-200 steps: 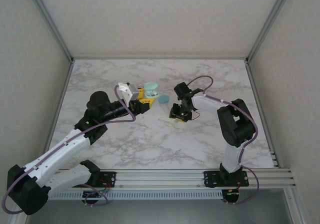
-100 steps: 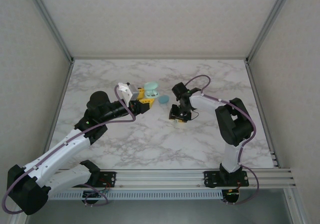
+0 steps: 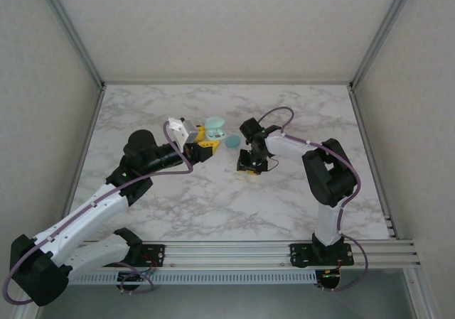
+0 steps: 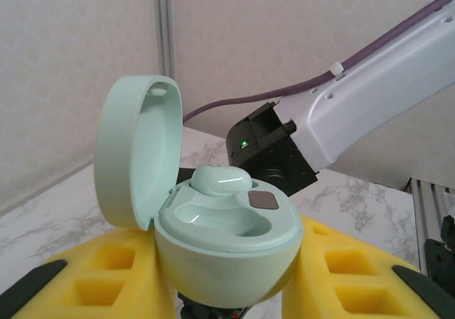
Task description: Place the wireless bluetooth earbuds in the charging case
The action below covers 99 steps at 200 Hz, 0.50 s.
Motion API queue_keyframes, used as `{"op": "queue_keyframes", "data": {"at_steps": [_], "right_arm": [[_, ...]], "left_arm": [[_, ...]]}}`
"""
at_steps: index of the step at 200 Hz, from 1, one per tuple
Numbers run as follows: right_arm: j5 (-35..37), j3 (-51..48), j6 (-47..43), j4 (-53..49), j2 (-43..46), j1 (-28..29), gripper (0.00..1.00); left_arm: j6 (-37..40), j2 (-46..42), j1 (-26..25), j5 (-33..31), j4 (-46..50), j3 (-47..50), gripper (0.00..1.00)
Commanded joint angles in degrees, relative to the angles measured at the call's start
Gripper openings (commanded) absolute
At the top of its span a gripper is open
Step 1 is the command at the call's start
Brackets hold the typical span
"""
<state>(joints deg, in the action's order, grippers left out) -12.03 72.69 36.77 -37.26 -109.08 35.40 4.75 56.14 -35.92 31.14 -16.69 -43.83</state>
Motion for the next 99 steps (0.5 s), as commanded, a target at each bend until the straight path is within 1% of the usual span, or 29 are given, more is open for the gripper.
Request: {"op": "queue_keyframes", "data": {"at_steps": [1, 41, 99], "right_arm": [[0.3, 2.5, -0.3, -1.0, -1.0, 0.8, 0.35], [0.2, 4.7, -0.9, -2.0, -2.5, 0.8, 0.35], [4.6, 8.5, -1.3, -6.1, -4.3, 0.9, 0.42]], "left_arm": [[0.4, -0.8, -0.5, -0.1, -0.7, -0.6, 0.20], [0.5, -0.9, -0.5, -0.3, -0.1, -0.6, 0.20], [0.6, -1.1, -0.5, -0.6, -0.2, -0.5, 0.20]]}}
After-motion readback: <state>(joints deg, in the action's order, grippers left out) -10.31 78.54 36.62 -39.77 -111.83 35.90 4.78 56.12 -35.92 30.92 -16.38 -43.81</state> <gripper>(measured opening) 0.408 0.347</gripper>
